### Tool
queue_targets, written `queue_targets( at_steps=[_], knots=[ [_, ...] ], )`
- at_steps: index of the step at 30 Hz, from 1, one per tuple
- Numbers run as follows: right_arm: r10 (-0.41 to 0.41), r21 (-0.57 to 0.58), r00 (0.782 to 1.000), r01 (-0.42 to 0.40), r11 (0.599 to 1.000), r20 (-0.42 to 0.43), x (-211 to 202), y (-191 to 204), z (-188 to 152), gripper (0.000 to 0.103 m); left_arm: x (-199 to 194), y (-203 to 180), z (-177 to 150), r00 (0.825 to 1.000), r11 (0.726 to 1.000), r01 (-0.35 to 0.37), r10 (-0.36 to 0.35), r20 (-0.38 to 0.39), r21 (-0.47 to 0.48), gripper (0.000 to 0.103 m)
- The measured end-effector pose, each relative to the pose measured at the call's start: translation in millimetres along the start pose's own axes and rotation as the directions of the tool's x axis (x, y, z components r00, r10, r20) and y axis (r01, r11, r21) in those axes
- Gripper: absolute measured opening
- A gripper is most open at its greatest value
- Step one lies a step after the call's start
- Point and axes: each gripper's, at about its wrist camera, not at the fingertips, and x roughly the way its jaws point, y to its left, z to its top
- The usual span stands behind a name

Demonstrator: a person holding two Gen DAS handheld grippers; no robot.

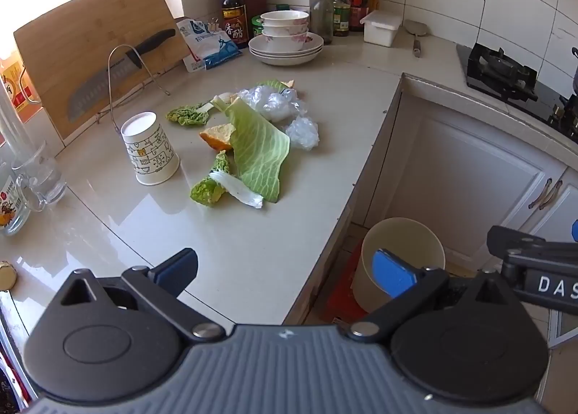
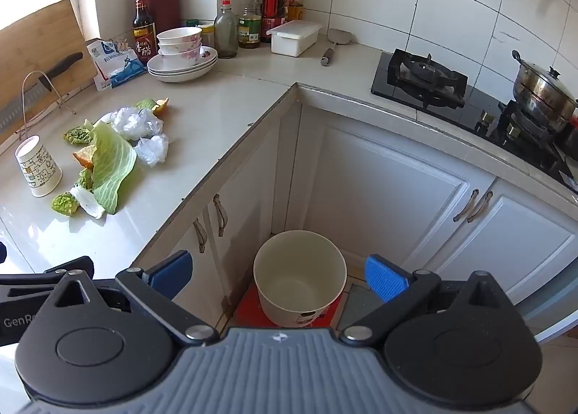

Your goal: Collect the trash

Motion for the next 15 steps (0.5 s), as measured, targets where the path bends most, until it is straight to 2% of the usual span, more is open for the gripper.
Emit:
queue_targets(
  at_steps=[15],
  knots=[
    [-0.010, -0.010, 1.000, 0.010, 1.000, -0.001, 0.2, 3.1, 1.8, 0.103, 0.1, 0.8, 0.8, 1.000, 1.000, 0.002, -0.002, -0.003, -0.004, 0.102]
  ],
)
